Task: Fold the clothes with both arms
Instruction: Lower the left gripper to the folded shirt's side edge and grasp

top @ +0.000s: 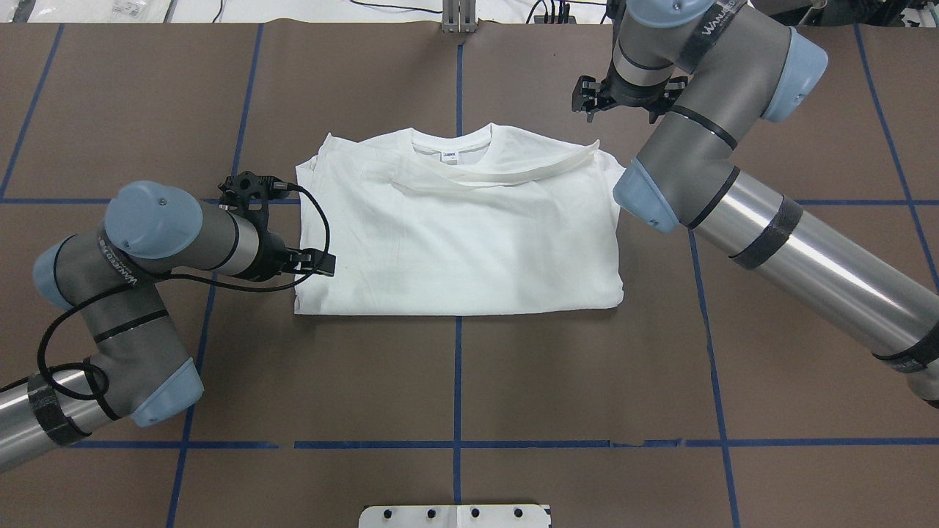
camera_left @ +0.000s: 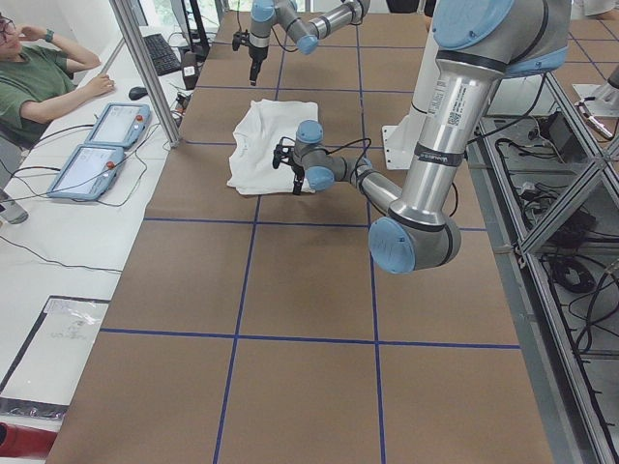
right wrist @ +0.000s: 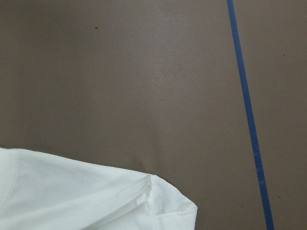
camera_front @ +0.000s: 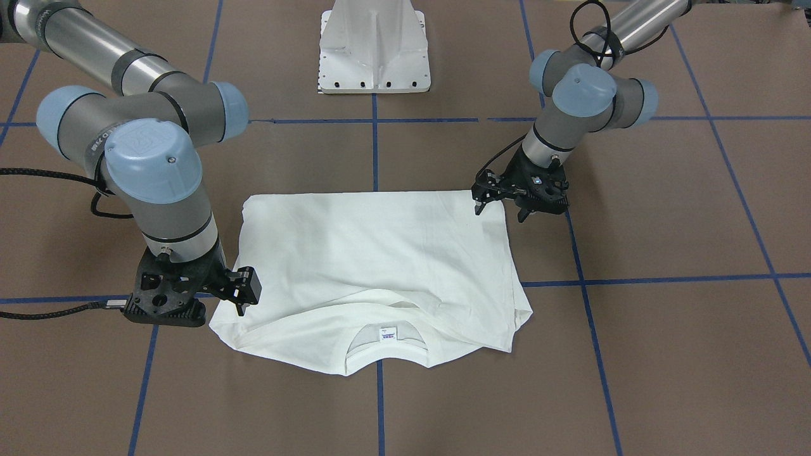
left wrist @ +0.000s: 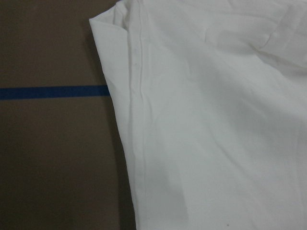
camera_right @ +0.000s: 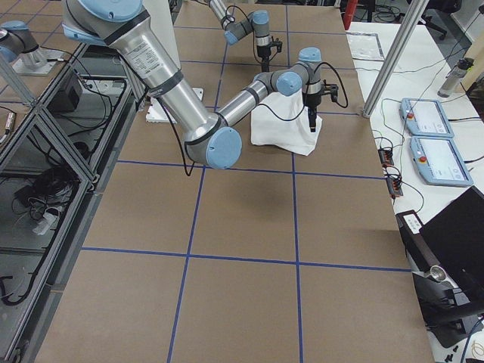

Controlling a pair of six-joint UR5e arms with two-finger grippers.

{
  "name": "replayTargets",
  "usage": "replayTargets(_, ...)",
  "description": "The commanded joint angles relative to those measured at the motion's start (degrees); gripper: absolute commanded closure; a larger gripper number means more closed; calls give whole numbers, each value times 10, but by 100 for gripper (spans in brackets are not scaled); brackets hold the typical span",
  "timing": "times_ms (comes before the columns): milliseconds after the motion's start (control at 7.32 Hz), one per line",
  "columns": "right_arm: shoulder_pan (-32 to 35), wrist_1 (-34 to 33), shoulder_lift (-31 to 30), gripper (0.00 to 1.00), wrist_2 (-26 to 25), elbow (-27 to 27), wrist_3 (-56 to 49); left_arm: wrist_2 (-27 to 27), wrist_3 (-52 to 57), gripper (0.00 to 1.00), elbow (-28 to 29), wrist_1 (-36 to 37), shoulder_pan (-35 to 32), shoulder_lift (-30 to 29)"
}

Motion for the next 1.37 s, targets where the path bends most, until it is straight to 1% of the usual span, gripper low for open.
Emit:
replayTargets(0,0,0,-1,0,-1,1,1,0,-10,28,0,0,18,3)
replayTargets(137,0,0,-1,0,-1,2,3,0,-13,35,0,1,22,3)
replayTargets(273,0,0,-1,0,-1,2,3,0,-21,48,-3,1,25,2)
replayTargets(410,0,1,-1,0,-1,2,3,-1,-21,70,-12,3,26,3)
replayTargets(547,0,0,-1,0,-1,2,3,-2,-22,95,-20,14,26,3)
replayTargets(683,0,0,-1,0,-1,2,2,-1,-22,100,-32,31,26,3)
replayTargets(820,0,0,-2,0,-1,2,2,-1,-21,100,-42,50,26,3)
replayTargets(956,-2,0,-2,0,-1,2,2,-1,-17,100,-61,65,26,16)
replayTargets(1093,-3,1,-2,0,-1,2,4,-5,-1,100,-100,85,20,50)
replayTargets(1230,-3,1,-2,0,-1,3,4,-4,59,100,-114,116,-8,59)
